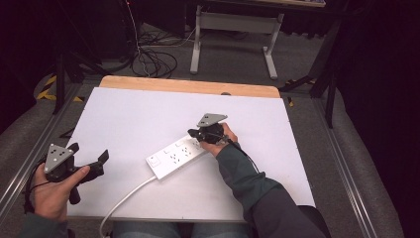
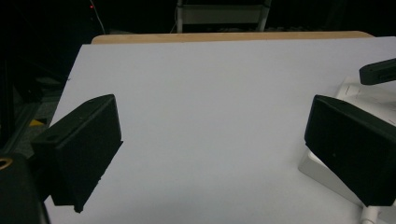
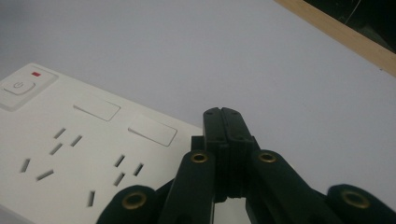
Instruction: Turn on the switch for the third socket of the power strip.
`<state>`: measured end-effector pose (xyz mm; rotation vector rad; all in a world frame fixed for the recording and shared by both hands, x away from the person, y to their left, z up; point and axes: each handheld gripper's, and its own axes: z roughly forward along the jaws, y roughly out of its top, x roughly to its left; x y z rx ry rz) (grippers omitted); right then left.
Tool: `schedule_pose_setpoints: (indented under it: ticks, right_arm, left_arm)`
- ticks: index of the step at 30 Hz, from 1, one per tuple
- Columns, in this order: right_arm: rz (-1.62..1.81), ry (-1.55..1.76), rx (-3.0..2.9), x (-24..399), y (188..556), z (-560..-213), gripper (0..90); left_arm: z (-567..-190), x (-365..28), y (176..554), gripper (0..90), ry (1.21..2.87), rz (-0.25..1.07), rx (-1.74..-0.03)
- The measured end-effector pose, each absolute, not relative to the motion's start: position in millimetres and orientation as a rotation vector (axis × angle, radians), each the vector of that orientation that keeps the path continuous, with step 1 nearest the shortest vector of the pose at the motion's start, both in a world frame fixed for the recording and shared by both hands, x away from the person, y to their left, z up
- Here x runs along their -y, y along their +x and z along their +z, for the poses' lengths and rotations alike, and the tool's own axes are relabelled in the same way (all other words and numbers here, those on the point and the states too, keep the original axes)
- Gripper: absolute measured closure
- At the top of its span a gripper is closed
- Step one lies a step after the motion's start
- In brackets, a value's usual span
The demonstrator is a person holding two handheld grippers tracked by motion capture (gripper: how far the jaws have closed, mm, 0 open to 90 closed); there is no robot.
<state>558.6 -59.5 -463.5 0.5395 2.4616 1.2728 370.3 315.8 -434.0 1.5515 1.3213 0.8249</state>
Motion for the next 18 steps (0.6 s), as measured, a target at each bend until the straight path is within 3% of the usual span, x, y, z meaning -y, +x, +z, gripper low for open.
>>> schedule_pose_setpoints:
  ticks: [18]
  right_arm:
    - [1.274, 0.570, -2.436, 77.0, 553.5, -458.3, 90.0]
  left_arm:
    - [-433.5, -306.6, 384.3, 4.6, 1.576, 0.797, -1.285]
